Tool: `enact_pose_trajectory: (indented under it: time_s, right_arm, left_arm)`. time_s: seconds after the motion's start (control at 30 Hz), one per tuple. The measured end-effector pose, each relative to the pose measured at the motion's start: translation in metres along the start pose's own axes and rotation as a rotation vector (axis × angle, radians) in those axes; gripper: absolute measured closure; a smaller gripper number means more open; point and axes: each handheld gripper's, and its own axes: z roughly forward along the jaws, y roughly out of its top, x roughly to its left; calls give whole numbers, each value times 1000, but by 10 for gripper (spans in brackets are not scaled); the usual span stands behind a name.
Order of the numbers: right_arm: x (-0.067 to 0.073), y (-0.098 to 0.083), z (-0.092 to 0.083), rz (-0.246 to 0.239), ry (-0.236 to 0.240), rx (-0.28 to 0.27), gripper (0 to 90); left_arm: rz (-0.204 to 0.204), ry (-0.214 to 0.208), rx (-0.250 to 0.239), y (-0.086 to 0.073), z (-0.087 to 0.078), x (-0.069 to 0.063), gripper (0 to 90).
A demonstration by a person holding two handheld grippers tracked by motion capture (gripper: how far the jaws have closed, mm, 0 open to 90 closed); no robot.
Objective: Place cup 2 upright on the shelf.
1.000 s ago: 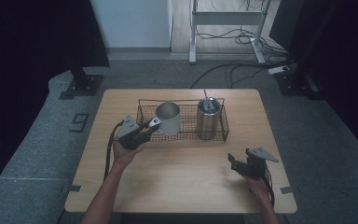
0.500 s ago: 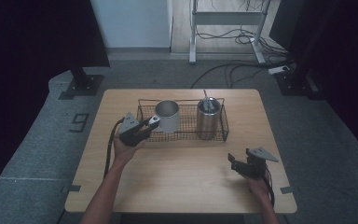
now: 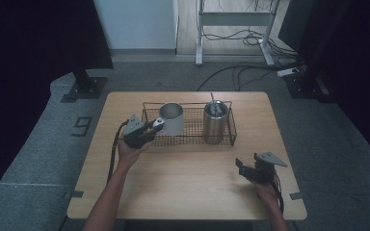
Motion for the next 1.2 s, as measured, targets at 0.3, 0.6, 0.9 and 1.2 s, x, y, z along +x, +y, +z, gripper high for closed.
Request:
enact_pose_trajectory:
  time_s: [0.3, 0.6, 0.9, 1.2]
  right_arm:
    - [-1, 0, -1, 2, -2, 0, 149]
    - [-2, -1, -1, 1, -3, 0, 149]
    - [-3, -1, -1, 4, -7, -1, 149]
    - [-3, -1, -2, 4, -8, -2, 149]
  left_arm:
    - [-2, 5, 7, -1, 4, 2, 719]
    - [4, 9, 6, 3, 7, 4, 719]
    - [-7, 19, 20, 0, 12, 9, 719]
    - [-18, 28, 43, -5, 18, 13, 719]
